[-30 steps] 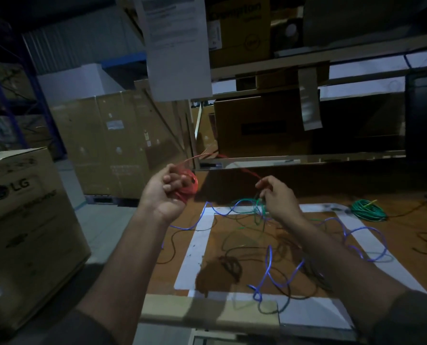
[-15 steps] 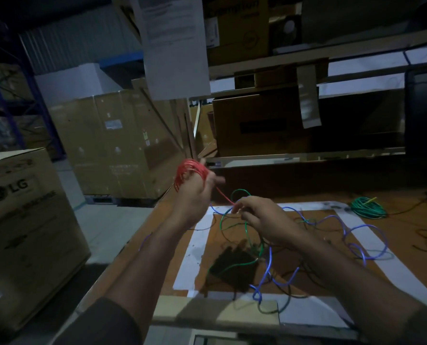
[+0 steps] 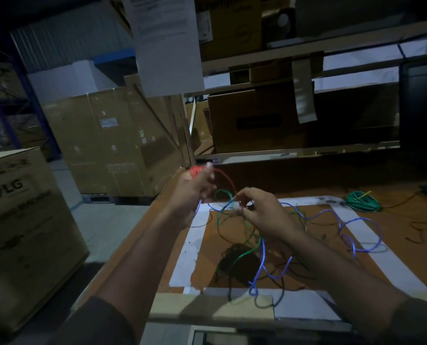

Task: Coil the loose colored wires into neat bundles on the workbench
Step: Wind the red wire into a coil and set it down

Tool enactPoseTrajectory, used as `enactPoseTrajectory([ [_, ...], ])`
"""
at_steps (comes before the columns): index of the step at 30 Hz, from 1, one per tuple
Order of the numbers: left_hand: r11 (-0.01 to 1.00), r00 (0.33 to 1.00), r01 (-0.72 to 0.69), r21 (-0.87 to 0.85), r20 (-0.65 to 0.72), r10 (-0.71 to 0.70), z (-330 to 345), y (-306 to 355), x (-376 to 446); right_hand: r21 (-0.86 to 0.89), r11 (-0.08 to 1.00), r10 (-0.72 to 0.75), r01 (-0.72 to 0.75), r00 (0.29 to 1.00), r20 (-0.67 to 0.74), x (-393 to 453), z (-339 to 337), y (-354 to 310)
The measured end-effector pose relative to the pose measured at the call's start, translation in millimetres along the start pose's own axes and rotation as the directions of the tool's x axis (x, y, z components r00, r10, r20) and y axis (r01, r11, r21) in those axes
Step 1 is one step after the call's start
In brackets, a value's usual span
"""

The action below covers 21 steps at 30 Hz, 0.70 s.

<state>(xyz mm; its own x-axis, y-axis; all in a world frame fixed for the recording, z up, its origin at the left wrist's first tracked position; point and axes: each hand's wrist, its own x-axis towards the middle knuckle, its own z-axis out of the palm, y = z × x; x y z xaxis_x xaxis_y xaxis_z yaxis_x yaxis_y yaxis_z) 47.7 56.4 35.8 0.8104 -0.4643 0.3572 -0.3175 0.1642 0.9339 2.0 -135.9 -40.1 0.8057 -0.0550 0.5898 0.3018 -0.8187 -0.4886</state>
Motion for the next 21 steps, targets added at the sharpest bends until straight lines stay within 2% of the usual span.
enactPoseTrajectory([
  [3, 0.928, 0.999, -0.05, -0.369, -0.007, 0.051, 0.3, 22.2, 4.8, -0.049, 0.996, 0.077, -0.075, 0.996, 0.038, -6.0, 8.9, 10.7],
  [6, 0.765, 0.995, -0.084, -0.639, -0.013, 0.099, -6.5, 54.4, 8.1, -0.034, 0.991, 0.127, -0.126, 0.991, 0.036, -5.1, 8.2, 14.3],
  [10, 0.523, 0.979, -0.173, -0.835, -0.09, 0.181, -33.4, 93.9, 11.4, -0.12, 0.976, 0.19, -0.181, 0.979, 0.069, -2.9, 7.2, 25.9],
  [11, 0.495, 0.975, -0.2, -0.845, -0.123, 0.184, -38.7, 101.7, 10.8, -0.149, 0.966, 0.222, -0.21, 0.973, 0.065, -4.3, 7.7, 28.8],
  [14, 0.561, 0.968, -0.249, -0.79, -0.212, 0.13, -45.1, 106.3, 9.4, -0.177, 0.957, 0.237, -0.229, 0.971, 0.021, -6.5, 6.9, 30.9],
  [16, 0.623, 0.966, -0.243, -0.744, -0.242, 0.088, -44.5, 98.2, 9.9, -0.112, 0.975, 0.187, -0.19, 0.981, -0.044, -5.5, 0.7, 21.7],
  [18, 0.599, 0.965, -0.243, -0.763, -0.252, 0.072, -45.1, 92.3, 12.0, -0.057, 0.991, 0.118, -0.124, 0.989, -0.085, -0.6, -7.2, 11.5],
  [20, 0.571, 0.967, -0.245, -0.783, -0.238, 0.088, -46.8, 91.1, 13.4, -0.01, 0.994, 0.11, -0.11, 0.994, -0.019, 6.3, -10.0, 6.9],
  [21, 0.591, 0.972, -0.232, -0.773, -0.213, 0.103, -45.3, 90.9, 13.2, 0.036, 0.989, 0.14, -0.14, 0.99, 0.02, 8.9, -11.1, 5.8],
])
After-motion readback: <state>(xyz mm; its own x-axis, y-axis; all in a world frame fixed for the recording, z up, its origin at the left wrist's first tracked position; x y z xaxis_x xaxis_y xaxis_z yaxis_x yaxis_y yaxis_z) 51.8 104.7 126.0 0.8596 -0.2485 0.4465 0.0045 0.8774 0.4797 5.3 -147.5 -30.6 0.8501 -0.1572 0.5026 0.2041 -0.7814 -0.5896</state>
